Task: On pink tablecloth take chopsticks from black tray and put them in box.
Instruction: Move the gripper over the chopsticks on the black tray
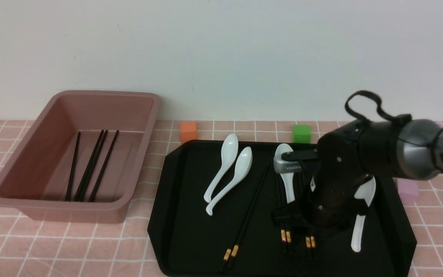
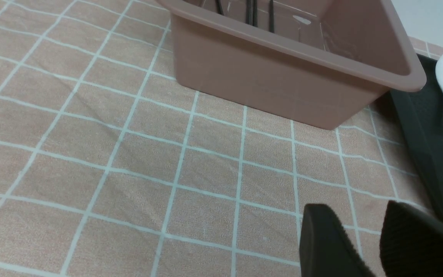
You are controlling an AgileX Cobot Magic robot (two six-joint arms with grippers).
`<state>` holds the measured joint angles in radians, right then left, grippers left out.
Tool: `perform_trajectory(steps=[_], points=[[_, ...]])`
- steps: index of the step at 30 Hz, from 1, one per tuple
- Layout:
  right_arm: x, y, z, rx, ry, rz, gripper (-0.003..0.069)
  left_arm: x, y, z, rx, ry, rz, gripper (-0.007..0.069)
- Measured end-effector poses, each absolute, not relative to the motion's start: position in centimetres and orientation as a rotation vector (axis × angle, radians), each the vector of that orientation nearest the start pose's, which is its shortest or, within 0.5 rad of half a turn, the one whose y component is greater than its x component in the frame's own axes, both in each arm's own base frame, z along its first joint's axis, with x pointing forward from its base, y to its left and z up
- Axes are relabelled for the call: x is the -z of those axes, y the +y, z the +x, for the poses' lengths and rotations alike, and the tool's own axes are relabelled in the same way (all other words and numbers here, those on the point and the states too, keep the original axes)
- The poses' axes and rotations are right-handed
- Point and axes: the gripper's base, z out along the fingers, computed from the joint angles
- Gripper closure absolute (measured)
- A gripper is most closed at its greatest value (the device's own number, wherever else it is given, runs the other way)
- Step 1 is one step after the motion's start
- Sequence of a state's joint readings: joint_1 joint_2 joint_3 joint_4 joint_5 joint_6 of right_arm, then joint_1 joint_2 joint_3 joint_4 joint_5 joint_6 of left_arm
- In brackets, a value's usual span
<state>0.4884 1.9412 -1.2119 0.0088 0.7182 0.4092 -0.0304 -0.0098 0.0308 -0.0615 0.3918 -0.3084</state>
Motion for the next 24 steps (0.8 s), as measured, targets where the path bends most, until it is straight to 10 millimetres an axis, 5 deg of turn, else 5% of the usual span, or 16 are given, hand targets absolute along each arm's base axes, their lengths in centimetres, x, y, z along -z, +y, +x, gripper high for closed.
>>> perform_trajectory(steps=[18, 24], points=[[-14.60, 17.29, 33.04, -0.075, 2.974, -0.119, 0.0507, -16.82, -0.37, 5.21, 0.291, 1.882, -0.302, 0.0386], [-14.69, 16.49, 33.31, -0.068, 2.988, -0.078, 0.0512, -16.82, -0.37, 5.21, 0.291, 1.882, -0.302, 0.0386]])
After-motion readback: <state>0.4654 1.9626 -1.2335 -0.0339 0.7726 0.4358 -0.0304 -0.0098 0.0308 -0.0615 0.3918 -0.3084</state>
